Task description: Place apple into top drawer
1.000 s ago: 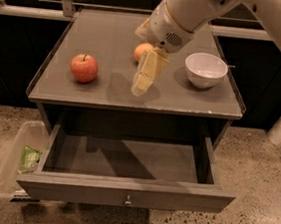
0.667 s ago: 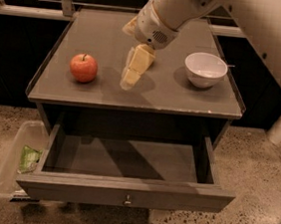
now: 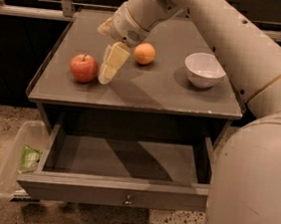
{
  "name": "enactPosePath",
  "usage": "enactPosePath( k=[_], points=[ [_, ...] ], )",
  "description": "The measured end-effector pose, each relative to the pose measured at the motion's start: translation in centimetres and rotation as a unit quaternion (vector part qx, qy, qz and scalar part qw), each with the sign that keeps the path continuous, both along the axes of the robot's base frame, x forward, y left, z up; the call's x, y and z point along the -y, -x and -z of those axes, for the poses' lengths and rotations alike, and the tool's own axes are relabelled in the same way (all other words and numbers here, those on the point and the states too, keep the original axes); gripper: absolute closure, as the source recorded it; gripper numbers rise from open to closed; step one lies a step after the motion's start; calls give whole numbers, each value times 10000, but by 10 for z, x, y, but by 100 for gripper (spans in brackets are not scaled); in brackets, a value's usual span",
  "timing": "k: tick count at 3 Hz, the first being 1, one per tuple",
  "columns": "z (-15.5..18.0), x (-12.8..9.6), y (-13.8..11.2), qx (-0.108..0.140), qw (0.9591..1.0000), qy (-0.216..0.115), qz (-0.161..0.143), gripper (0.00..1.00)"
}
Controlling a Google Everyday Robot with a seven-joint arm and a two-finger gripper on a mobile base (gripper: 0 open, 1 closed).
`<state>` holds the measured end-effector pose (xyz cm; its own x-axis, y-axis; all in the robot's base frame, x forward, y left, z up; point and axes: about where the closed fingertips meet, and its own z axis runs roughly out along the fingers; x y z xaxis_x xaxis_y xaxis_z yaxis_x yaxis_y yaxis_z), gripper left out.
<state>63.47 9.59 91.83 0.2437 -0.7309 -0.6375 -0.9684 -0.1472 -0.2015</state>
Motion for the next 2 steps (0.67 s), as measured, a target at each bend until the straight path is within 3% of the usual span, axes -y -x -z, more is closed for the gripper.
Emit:
enactPosePath(
  k=[2],
  points=[
    [28,-60,-9,-278,9979,-136,-564,0]
  ],
)
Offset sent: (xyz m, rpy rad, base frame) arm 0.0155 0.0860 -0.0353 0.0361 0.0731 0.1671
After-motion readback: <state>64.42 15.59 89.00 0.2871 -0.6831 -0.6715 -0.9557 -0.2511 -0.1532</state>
